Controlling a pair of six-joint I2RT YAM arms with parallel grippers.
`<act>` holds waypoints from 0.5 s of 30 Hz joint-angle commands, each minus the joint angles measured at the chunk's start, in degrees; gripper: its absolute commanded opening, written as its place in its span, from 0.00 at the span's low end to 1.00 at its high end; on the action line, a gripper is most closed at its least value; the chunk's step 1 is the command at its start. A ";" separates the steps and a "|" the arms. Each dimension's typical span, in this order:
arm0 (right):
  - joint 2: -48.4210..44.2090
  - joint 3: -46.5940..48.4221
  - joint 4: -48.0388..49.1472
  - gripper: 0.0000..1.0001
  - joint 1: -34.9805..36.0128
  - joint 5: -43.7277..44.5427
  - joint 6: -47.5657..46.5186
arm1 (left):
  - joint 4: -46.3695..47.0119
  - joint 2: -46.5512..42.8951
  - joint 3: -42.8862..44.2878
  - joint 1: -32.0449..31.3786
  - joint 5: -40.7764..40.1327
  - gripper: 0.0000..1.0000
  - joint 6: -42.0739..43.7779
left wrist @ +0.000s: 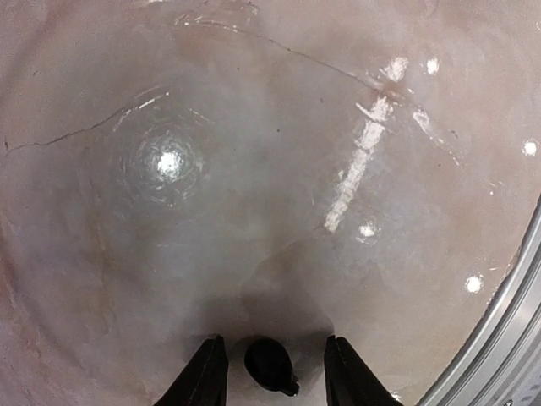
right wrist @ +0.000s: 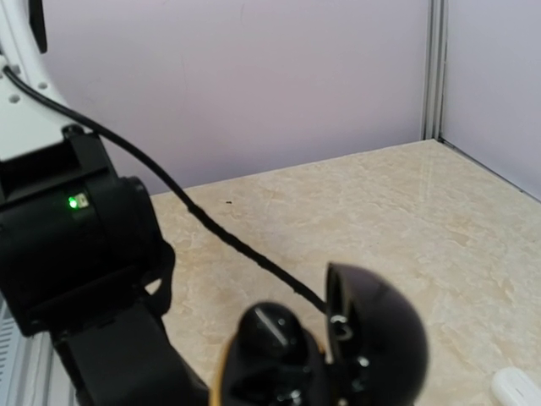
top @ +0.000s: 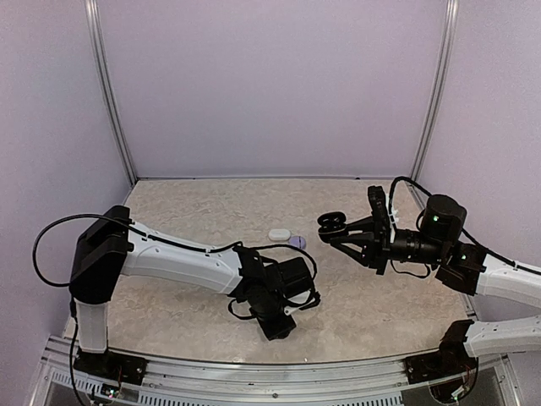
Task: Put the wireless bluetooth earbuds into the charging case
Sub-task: Pick up the right earbud from the center of the board.
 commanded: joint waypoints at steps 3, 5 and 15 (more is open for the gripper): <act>-0.48 1.68 0.16 0.00 -0.67 0.04 -0.19 | -4.36 -1.65 -5.08 1.36 -2.51 0.37 -0.78; -0.40 1.68 0.25 0.00 -0.66 -0.05 -0.18 | -4.83 -2.17 -5.56 2.28 -3.83 0.33 -0.72; -0.57 1.85 -0.27 0.00 -0.71 0.02 -0.54 | -6.26 -3.64 -4.21 2.68 -2.75 0.30 2.76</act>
